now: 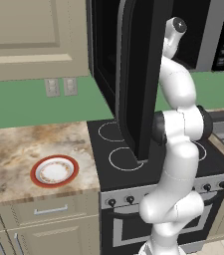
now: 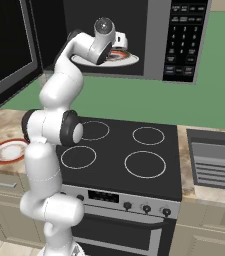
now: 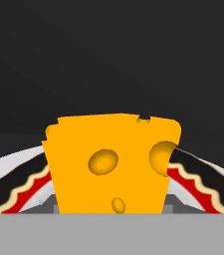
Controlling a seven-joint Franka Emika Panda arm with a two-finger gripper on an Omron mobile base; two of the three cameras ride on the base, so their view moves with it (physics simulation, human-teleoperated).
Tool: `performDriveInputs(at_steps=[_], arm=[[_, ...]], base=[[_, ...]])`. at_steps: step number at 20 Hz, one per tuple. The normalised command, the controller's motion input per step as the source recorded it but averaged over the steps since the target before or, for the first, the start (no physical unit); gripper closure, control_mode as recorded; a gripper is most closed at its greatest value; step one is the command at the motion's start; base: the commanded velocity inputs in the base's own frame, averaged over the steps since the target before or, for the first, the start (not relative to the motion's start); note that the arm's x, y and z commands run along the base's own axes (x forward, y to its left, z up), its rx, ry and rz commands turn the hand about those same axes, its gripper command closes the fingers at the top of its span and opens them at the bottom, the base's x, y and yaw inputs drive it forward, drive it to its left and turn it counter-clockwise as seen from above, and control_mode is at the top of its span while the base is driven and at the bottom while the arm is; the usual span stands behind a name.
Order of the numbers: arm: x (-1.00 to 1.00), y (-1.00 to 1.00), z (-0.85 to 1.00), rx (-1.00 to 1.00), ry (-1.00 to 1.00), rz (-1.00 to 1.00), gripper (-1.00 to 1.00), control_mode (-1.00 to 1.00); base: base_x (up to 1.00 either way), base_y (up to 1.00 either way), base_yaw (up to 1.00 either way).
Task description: Pick the cheese from the counter and place it in the microwave. Then turn on the microwave.
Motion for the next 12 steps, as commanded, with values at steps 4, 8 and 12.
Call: performDriveInputs(at_steps=[4, 8, 12], arm=[[0.07, -0.03, -0.04, 0.00, 0.00, 0.00, 1.00, -1.00], [0.07, -0.01, -0.05, 0.00, 0.00, 0.00, 1.00, -1.00], [0.07, -0.01, -0.04, 0.00, 0.00, 0.00, 1.00, -1.00]], base=[[0.00, 0.00, 0.00], [0.00, 0.00, 0.00], [0.00, 0.00, 0.00]])
